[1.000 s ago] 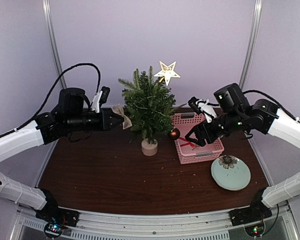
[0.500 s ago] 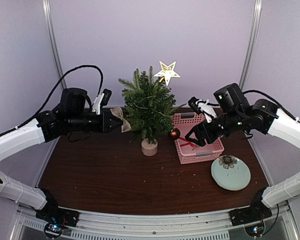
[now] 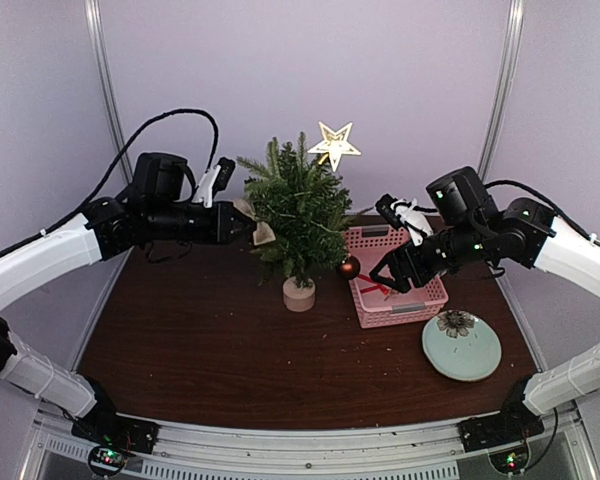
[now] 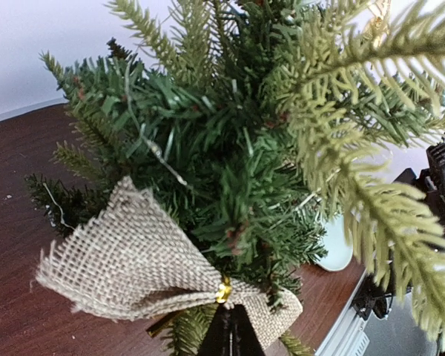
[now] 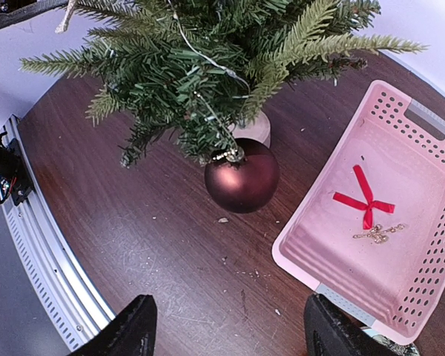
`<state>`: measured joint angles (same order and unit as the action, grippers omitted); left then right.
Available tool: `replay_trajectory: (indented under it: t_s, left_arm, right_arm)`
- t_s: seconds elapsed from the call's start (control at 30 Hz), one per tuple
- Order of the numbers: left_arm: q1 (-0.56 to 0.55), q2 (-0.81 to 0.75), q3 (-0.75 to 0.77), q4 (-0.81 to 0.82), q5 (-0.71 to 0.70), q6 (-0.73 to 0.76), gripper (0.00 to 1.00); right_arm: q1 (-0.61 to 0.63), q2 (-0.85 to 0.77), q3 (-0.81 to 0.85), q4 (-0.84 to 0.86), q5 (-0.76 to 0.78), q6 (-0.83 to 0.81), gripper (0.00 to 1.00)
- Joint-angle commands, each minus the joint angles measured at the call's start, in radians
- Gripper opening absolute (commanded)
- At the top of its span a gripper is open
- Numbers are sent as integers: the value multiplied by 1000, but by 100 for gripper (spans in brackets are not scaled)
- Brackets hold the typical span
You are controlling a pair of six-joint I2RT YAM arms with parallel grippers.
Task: Decorate the small christmas tree
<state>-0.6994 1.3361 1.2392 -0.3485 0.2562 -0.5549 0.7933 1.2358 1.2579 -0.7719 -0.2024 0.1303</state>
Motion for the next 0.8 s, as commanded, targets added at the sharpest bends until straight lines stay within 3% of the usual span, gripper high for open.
replay_trajectory:
  t_s: [0.0, 0.4, 0.7, 0.77]
  left_arm:
    - [6, 16, 23, 30, 15, 3, 0]
    - [5, 57, -64, 147, 40, -80, 0]
    - [5, 75, -42, 129, 3, -92, 0]
    - [5, 56, -50, 113, -10, -87, 5]
  right_arm:
    - [-10, 7, 21, 10, 3, -2, 70]
    - [-11, 8, 20, 11, 3, -5, 70]
    - [-11, 8, 21, 10, 4, -4, 71]
    - [-11, 8, 21, 10, 6, -4, 71]
